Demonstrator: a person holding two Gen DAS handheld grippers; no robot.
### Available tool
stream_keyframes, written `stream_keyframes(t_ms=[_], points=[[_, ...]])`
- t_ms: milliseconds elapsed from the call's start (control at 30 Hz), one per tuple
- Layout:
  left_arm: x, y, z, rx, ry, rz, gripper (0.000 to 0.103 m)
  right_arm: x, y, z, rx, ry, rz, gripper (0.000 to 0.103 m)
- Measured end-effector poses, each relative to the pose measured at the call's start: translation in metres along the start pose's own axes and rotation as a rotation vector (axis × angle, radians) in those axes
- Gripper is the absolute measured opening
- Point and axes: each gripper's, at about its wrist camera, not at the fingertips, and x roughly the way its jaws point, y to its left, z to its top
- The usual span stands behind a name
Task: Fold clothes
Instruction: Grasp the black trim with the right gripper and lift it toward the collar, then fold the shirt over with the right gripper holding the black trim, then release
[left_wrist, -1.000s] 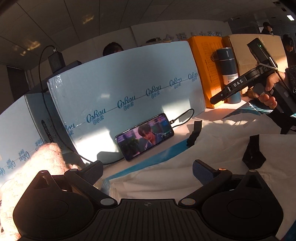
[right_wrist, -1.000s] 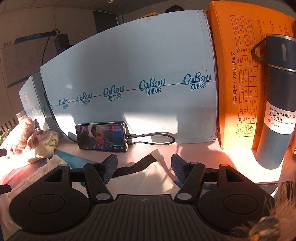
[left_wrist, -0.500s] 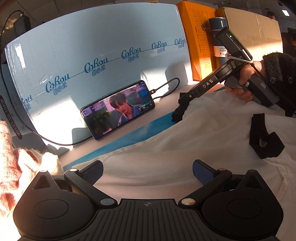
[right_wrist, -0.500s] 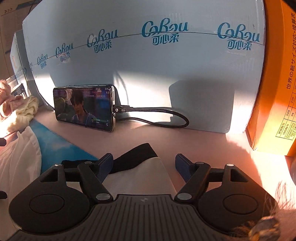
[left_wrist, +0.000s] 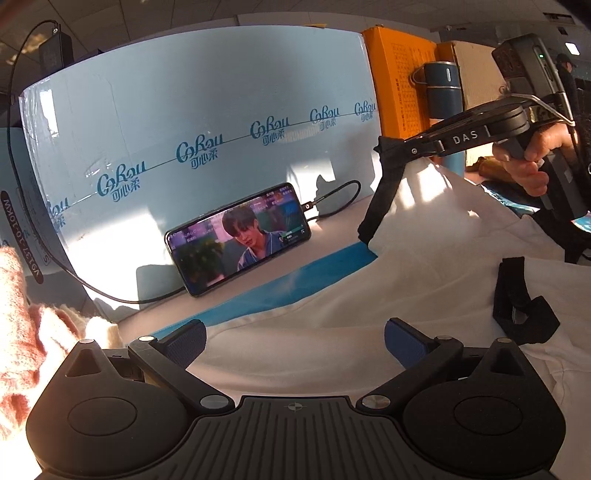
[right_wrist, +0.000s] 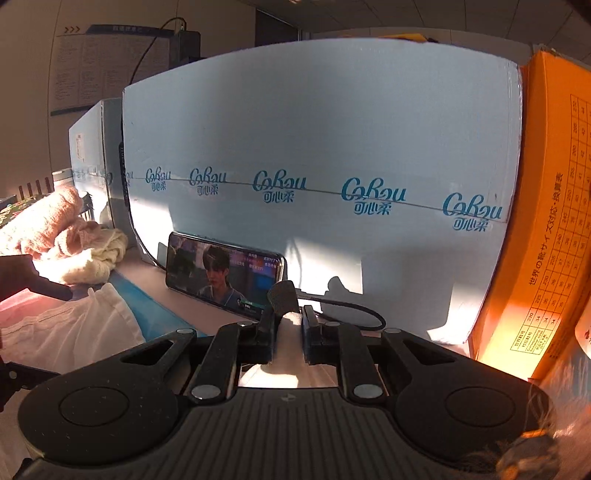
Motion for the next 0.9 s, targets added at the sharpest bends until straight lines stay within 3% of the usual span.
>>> stream_keyframes(t_ms=[167,300,433,467,533,567,600,767,900], points=[[0.018,-0.006,0.017,0.078,-0.025,-0.034,0.103,-0.052,0.031,0.000,-0.085,-0.114,0.028,0.013],[0.046,-0.008,0.027,0.159,0.017,-0.115,0.103,-0.091,0.055,-0.007,-0.141,-0.203,0.067,0.013],[0.062,0.000,0.031,0.177,0.057,-0.225,0.103,-0.122,0.077,-0.017,-0.225,-0.262,0.129,0.013],[0.063,0.002,0.030,0.182,0.061,-0.259,0.098,-0.129,0.082,-0.021,-0.250,-0.265,0.137,0.013],[0.057,0.005,0.028,0.187,0.059,-0.344,0.059,-0.139,0.091,-0.027,-0.293,-0.256,0.140,0.013],[0.053,0.006,0.027,0.195,0.055,-0.380,0.024,-0.142,0.094,-0.030,-0.302,-0.252,0.140,0.013],[0.045,0.004,0.024,0.214,0.038,-0.370,0.014,-0.145,0.096,-0.032,-0.307,-0.248,0.140,0.013],[0.008,-0.008,0.012,0.285,-0.006,-0.283,0.014,-0.155,0.105,-0.051,-0.333,-0.214,0.112,0.013],[-0.002,-0.016,0.004,0.325,0.023,-0.203,0.020,-0.157,0.121,-0.070,-0.397,-0.136,0.100,0.013]])
